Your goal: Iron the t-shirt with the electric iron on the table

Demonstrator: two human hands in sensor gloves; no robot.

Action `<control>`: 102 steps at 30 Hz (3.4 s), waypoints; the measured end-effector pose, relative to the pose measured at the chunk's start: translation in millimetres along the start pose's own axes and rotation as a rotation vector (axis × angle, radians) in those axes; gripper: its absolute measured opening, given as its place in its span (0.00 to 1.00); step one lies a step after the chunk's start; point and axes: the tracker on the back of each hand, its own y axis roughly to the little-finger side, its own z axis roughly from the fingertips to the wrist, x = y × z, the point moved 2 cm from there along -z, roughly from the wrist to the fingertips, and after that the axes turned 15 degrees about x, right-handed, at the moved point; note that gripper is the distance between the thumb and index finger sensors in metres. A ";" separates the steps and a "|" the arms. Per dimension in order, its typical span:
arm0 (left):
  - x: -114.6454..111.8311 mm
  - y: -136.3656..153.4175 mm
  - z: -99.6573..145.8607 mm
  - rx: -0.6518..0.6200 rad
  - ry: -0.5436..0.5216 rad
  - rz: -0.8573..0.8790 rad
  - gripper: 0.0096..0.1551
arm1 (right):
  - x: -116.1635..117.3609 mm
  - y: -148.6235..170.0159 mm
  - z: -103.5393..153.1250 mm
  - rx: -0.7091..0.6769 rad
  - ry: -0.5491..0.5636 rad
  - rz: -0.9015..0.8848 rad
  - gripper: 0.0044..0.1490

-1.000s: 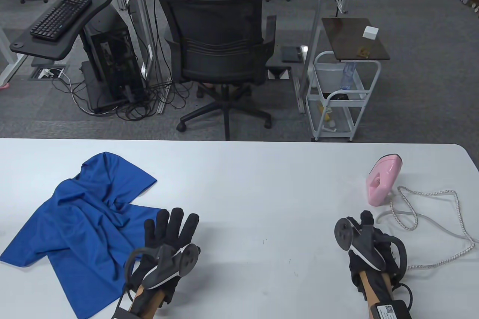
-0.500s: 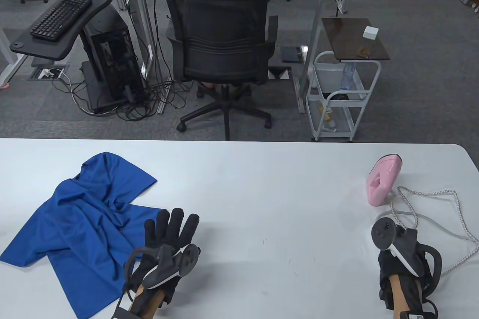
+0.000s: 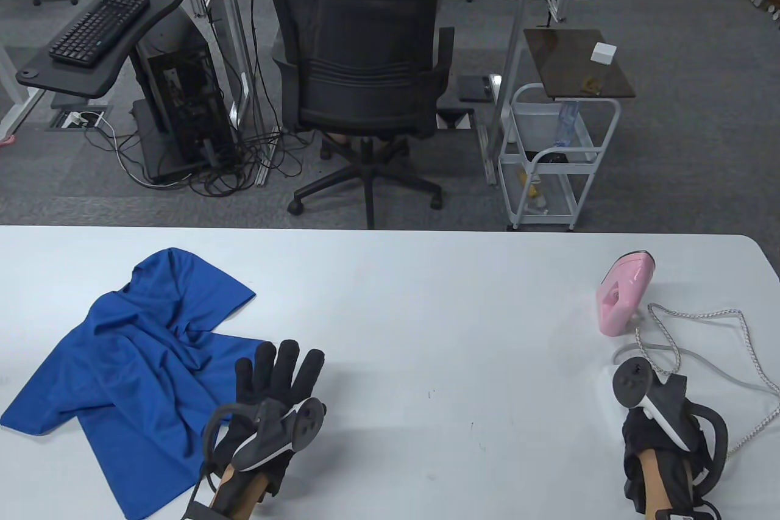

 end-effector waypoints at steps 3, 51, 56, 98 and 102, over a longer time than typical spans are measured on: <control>0.3 -0.3 0.4 -0.001 0.004 -0.003 0.50 | -3.0 3.2 -0.9 0.044 0.013 -0.017 0.36; 44.4 36.9 -0.3 0.093 -0.066 0.066 0.46 | 1.4 -12.0 -1.1 -0.037 0.082 -0.135 0.49; 47.3 99.2 -9.6 0.272 -0.023 0.240 0.43 | -20.0 -27.9 23.5 -0.145 0.186 -0.173 0.46; -24.1 -86.3 1.8 -0.343 0.673 0.293 0.35 | 30.8 -177.3 133.7 -0.680 0.165 0.016 0.42; -19.4 -105.9 15.4 -0.450 0.699 0.329 0.36 | 45.6 -202.9 168.0 -0.880 0.065 -0.005 0.40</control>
